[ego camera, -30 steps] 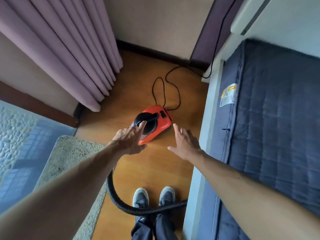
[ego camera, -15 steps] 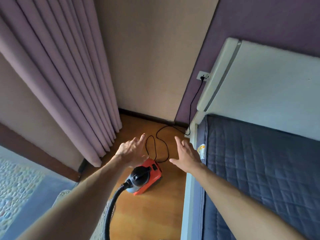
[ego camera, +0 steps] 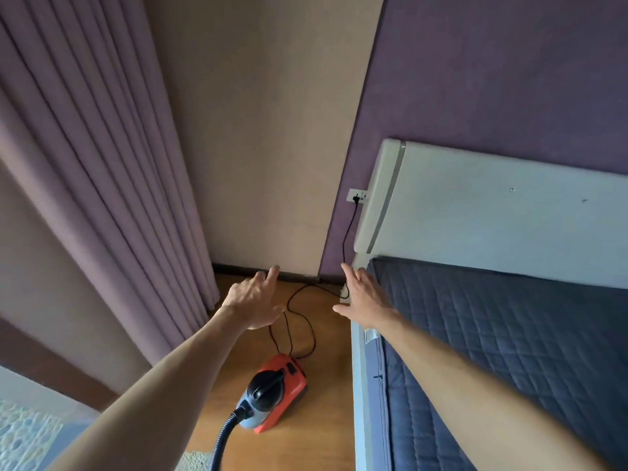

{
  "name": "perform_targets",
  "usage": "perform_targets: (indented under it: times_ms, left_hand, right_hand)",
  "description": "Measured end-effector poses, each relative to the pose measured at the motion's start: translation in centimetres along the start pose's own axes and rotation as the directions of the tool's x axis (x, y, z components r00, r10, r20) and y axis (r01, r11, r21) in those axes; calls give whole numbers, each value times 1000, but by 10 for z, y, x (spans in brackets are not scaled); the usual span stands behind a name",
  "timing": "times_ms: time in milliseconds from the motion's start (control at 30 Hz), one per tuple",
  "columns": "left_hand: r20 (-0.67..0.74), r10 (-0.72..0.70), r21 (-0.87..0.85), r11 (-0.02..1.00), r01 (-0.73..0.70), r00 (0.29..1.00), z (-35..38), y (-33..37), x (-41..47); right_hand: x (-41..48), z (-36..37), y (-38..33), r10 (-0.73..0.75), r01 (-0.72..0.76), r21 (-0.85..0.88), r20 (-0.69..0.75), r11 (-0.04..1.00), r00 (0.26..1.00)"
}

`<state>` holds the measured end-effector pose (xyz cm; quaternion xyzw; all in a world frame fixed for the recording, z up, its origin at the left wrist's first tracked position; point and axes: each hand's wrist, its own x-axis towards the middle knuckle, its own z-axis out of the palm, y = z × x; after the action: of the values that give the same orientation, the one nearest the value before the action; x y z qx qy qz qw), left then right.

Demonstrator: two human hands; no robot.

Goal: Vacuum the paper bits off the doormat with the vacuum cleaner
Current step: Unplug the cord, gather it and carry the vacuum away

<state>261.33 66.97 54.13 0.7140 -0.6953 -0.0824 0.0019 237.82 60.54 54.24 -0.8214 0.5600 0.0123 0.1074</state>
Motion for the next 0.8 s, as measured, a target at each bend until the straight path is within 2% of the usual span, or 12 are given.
perform_targets:
  times_ms: [433, 800]
  left_hand:
    - [-59, 83, -11, 996, -84, 995, -23, 8, 27]
    - [-91, 97, -17, 995, -99, 991, -18, 2, 95]
  right_hand:
    - [8, -31, 21, 64, -62, 25, -57, 998, 996]
    - [73, -36, 45, 46, -44, 26, -78, 999, 996]
